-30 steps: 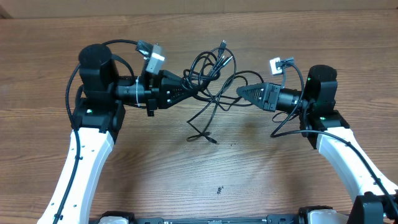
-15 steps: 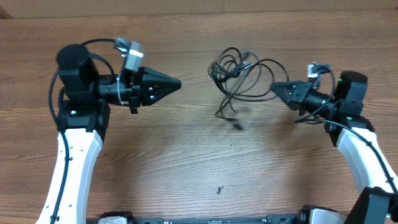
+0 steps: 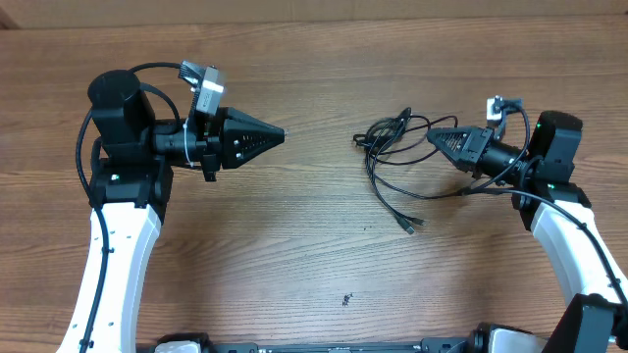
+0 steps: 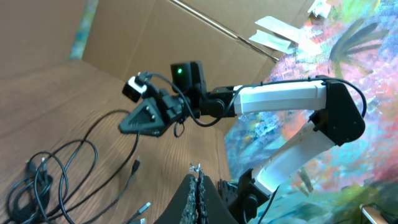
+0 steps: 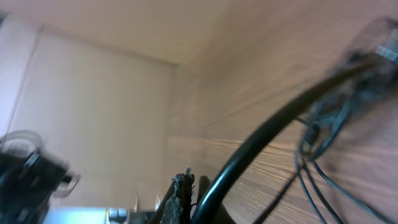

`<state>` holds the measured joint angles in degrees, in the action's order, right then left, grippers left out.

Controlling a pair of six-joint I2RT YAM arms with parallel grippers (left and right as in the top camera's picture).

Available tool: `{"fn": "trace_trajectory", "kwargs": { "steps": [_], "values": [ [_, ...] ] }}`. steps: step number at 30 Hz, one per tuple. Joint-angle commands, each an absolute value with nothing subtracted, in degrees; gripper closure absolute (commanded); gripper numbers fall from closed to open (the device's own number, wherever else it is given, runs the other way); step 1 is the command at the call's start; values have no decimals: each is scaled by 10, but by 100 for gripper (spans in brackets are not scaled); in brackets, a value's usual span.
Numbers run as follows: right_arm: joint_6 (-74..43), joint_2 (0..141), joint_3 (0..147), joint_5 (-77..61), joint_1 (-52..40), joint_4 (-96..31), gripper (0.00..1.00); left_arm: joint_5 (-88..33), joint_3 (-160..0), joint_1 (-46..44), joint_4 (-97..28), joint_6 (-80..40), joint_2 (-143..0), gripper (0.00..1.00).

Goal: Untangle cables

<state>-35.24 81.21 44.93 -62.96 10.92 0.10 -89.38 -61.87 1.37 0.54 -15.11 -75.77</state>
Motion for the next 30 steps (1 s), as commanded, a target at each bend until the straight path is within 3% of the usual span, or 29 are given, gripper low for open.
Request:
{"fn": "trace_trajectory", "kwargs": {
  "steps": [1, 6, 11, 12, 14, 15, 16, 21, 27, 30],
  "values": [
    [-333, 811, 451, -753, 107, 51, 96, -885, -627, 11, -46, -70, -746, 96],
    [-396, 811, 451, -808, 90, 141, 96, -820, -615, 10, -147, 1, -746, 96],
    [-403, 811, 451, -804, 55, 149, 94, -772, -604, -7, -220, 55, -747, 96],
    [-403, 811, 451, -791, 49, 141, 80, -768, -604, -9, -230, 62, -747, 96],
    [-403, 811, 451, -764, 48, 117, 75, -769, -604, -9, -241, 65, -747, 96],
    [-402, 811, 451, -725, 50, 83, 60, -769, -604, -9, -247, 65, -747, 96],
    [-398, 811, 451, -701, 52, 64, 57, -769, -604, -9, -250, 65, -747, 96],
    [-297, 811, 451, -510, 52, -102, 20, -768, -604, -9, -255, 65, -747, 96],
    [-230, 811, 451, -261, 52, -256, 2, -758, -604, -9, -255, 65, -747, 96],
    [-216, 811, 451, -193, 57, -278, 0, -756, -604, -9, -255, 69, -747, 96]
  ]
}}
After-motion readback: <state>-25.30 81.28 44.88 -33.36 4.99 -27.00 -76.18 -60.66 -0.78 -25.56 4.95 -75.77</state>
